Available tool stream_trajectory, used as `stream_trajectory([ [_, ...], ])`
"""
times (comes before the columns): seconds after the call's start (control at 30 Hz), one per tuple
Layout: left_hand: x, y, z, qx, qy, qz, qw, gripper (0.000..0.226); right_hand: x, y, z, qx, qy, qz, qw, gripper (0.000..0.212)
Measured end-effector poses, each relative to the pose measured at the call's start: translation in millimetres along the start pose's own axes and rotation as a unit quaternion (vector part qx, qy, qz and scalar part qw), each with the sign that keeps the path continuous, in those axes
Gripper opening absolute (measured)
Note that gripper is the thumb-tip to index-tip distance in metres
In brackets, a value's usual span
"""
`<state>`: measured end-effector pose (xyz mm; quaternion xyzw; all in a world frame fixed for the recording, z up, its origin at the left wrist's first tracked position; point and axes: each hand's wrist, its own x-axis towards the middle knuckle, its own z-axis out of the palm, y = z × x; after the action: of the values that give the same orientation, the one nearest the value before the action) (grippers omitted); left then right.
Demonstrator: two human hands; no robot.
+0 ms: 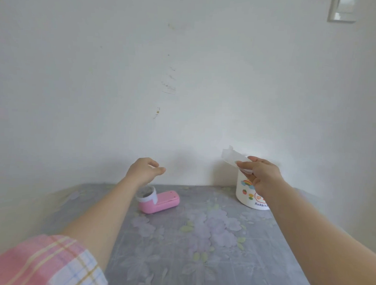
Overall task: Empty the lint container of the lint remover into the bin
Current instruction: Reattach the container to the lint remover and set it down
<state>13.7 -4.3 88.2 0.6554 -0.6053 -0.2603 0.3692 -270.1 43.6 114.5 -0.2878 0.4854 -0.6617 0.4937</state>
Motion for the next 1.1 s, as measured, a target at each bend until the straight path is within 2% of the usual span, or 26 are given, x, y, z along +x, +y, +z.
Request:
stream_trajectory([
  [0.2, -13, -41, -2, 0.050, -0.108, -0.078, 0.990, 0.082, -11, 13, 21, -0.033, -0.035, 0.020, 0.999, 0.051],
  [0.33, -13, -59, 9, 0.051, -0.117, -0.089, 0.988, 0.073, -11, 19, 27, -0.029, -0.038, 0.015, 0.999, 0.053],
  [0.43, -10, -65, 12, 0.050, -0.088, -0.087, 0.991, 0.083, -11, 22, 28, -0.047, -0.036, 0.017, 0.998, 0.053],
  [0.57, -4, -70, 13, 0.015, -0.075, -0.085, 0.993, 0.079, -6, 26, 26, -0.056, -0.033, 0.019, 0.998, 0.052],
  [0.73, -5, -69, 14, -0.106, -0.069, -0.098, 0.987, 0.056, 0, 29, 25, -0.066, -0.037, 0.020, 0.997, 0.048],
  [0.97, -3, -40, 8, -0.308, -0.092, -0.061, 0.945, 0.050, 4, 27, 23, -0.092, -0.034, -0.005, 0.995, 0.049],
  [1.1, -2, -16, 1, -0.350, -0.121, -0.027, 0.929, 0.045, 1, 23, 26, -0.130, -0.055, -0.027, 0.990, 0.048],
])
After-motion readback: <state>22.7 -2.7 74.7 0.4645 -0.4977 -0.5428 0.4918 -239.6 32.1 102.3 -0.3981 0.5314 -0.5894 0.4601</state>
